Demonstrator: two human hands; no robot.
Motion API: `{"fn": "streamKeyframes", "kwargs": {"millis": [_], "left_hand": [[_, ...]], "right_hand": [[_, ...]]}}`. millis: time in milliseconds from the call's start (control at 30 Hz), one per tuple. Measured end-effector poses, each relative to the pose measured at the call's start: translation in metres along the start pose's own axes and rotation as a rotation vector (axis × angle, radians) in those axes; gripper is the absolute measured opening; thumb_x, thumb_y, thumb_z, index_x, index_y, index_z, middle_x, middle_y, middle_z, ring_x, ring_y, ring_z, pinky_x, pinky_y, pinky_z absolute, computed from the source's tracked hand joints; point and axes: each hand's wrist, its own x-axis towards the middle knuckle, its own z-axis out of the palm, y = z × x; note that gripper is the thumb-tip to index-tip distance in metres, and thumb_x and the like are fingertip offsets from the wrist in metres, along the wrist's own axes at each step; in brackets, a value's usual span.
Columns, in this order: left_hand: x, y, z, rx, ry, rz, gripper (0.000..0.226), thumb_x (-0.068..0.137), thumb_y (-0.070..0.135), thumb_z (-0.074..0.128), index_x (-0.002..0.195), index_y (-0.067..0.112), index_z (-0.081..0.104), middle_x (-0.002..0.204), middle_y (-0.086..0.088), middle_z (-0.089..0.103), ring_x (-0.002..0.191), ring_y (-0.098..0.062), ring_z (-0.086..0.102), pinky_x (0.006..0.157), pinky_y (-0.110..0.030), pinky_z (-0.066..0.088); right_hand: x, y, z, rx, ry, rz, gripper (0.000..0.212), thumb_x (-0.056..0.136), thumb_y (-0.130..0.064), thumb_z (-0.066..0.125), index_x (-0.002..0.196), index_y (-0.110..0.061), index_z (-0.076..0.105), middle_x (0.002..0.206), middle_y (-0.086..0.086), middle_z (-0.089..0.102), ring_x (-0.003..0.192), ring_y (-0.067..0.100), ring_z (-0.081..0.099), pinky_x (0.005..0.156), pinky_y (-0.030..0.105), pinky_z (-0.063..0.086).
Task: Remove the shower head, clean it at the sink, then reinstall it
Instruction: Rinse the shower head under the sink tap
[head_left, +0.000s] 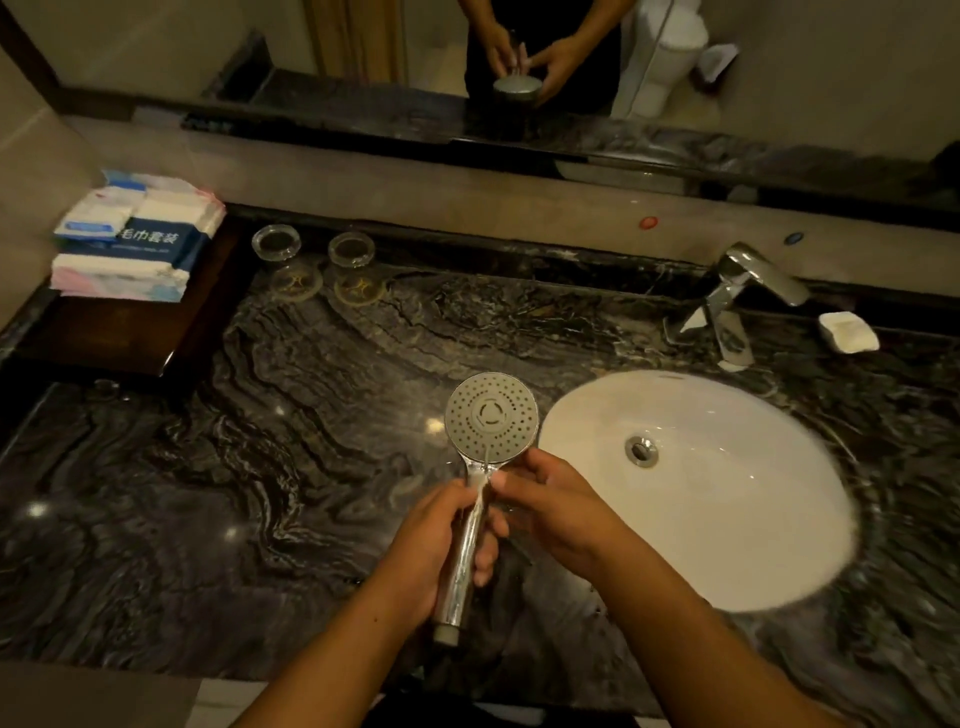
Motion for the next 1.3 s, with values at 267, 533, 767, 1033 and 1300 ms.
{"fn": "streamKeyframes", "kwargs": {"millis": [267,533,767,1033,1300], "left_hand": [[0.014,-0.05,0.123,0.139,-0.156,-0.026,0.033,0.09,0.003,0.052,0.123,0.001,0.058,0.1,-0.026,0.066,0.073,-0.029,0.063,0.069,-0.038,0.053],[0.022,-0.115,0.236,0.205,-0.12,-0.018,0.032,0.093,-0.001,0.055,0.124,-0.009,0.054,0.103,-0.027,0.066,0.079,-0.033,0.068,0.068,-0.038,0.058],[0.026,-0.141,0.27,0.265,-0.045,0.014,0.027,0.093,0.0,0.058,0.12,-0.002,0.061,0.101,-0.024,0.07,0.082,-0.033,0.07,0.069,-0.039,0.059],[0.05,-0.137,0.262,0.27,-0.004,-0.031,0.025,0.092,0.006,0.062,0.116,0.006,0.067,0.108,-0.025,0.071,0.092,-0.04,0.071,0.076,-0.043,0.059],[0.094,-0.131,0.233,0.262,0.057,-0.102,0.023,0.094,0.003,0.06,0.116,0.005,0.067,0.108,-0.022,0.073,0.095,-0.038,0.072,0.084,-0.047,0.059]], "right_hand": [[-0.049,-0.011,-0.134,0.008,0.024,-0.093,0.027,0.092,0.001,0.063,0.118,-0.006,0.064,0.103,0.013,0.075,0.079,0.035,0.052,0.072,0.042,0.049],[-0.111,-0.016,-0.25,0.004,0.017,-0.125,0.028,0.095,-0.001,0.061,0.121,-0.009,0.064,0.106,0.013,0.075,0.095,0.031,0.07,0.084,0.044,0.057],[-0.132,-0.023,-0.286,-0.02,0.031,-0.105,0.025,0.095,0.0,0.06,0.117,-0.008,0.065,0.093,0.006,0.077,0.091,0.028,0.071,0.085,0.048,0.058],[-0.11,-0.033,-0.295,-0.07,0.056,-0.002,0.026,0.095,-0.004,0.061,0.119,-0.014,0.066,0.105,0.012,0.077,0.1,0.032,0.072,0.085,0.045,0.061],[-0.063,-0.045,-0.298,-0.103,0.17,0.183,0.018,0.094,-0.004,0.062,0.112,-0.002,0.067,0.106,0.018,0.075,0.095,0.03,0.073,0.077,0.041,0.06]]}}
